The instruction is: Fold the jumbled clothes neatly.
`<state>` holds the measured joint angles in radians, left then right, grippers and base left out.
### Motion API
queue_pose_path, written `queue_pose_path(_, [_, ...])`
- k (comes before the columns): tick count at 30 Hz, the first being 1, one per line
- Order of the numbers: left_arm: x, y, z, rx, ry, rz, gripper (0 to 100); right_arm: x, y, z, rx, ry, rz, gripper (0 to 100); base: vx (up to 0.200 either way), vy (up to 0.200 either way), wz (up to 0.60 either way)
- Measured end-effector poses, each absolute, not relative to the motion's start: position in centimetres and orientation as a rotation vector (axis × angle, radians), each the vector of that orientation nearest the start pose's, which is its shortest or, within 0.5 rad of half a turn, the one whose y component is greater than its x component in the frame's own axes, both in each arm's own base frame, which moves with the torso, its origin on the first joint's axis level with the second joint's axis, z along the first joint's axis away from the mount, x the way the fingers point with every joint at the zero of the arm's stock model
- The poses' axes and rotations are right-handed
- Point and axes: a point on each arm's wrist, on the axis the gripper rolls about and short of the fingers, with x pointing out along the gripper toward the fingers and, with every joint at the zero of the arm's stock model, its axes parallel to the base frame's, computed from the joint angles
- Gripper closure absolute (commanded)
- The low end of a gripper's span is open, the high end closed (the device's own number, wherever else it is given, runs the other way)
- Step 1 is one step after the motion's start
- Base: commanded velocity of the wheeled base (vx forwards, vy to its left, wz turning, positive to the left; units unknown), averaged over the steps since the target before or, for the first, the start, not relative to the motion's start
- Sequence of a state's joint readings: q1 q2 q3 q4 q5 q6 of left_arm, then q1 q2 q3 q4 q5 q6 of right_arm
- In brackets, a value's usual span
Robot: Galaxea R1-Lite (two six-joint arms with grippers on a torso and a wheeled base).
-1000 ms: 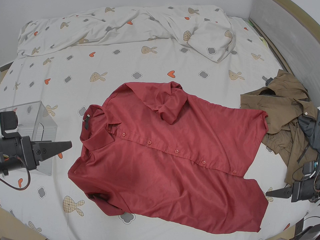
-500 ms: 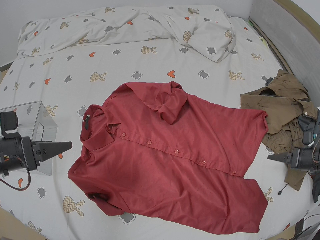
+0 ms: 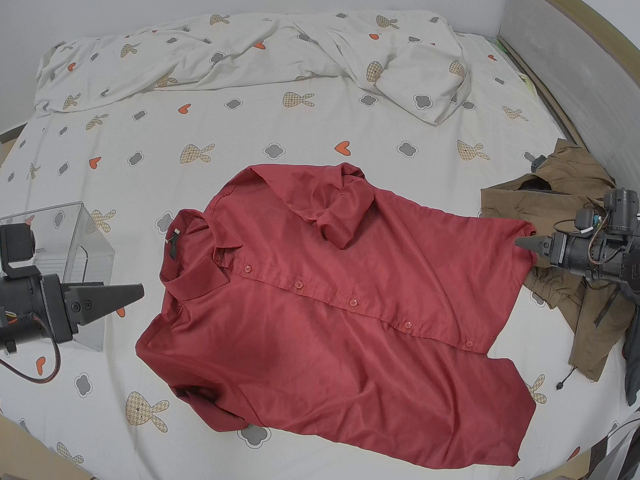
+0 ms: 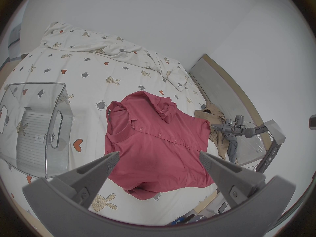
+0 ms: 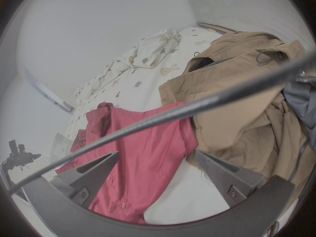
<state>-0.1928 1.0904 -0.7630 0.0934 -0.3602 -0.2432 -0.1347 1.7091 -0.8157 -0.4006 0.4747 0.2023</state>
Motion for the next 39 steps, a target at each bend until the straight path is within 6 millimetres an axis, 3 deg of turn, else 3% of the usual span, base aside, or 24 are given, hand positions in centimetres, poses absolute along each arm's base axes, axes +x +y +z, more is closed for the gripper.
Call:
queue_pose_path(10, [13.9, -3.5, 24.0, -0.269, 0.486, -0.492, 0, 33.5, -3.2, 15.2, 0.328, 0.505, 0.234, 0, 0.000, 0.000, 0.00])
queue_pose_path(20, [13.9, -3.5, 24.0, -0.269, 0.484, -0.493, 0, 35.4, -2.9, 14.8, 0.321, 0.500, 0.243, 0, 0.000, 0.000, 0.00])
queue_pose_path(21, [13.9, -3.5, 24.0, -0.268, 0.485, -0.492, 0, 35.5, -2.9, 14.9, 0.320, 0.494, 0.245, 100, 0.000, 0.000, 0.00])
queue_pose_path(33, [13.9, -3.5, 24.0, -0.268, 0.485, -0.493, 0, 35.4, -2.4, 14.9, 0.332, 0.504, 0.255, 100, 0.000, 0.000, 0.00])
queue_pose_path(39, [13.8, -3.5, 24.0, -0.268, 0.485, -0.493, 0, 34.0, -1.9, 17.0, 0.315, 0.450, 0.257, 100, 0.000, 0.000, 0.00])
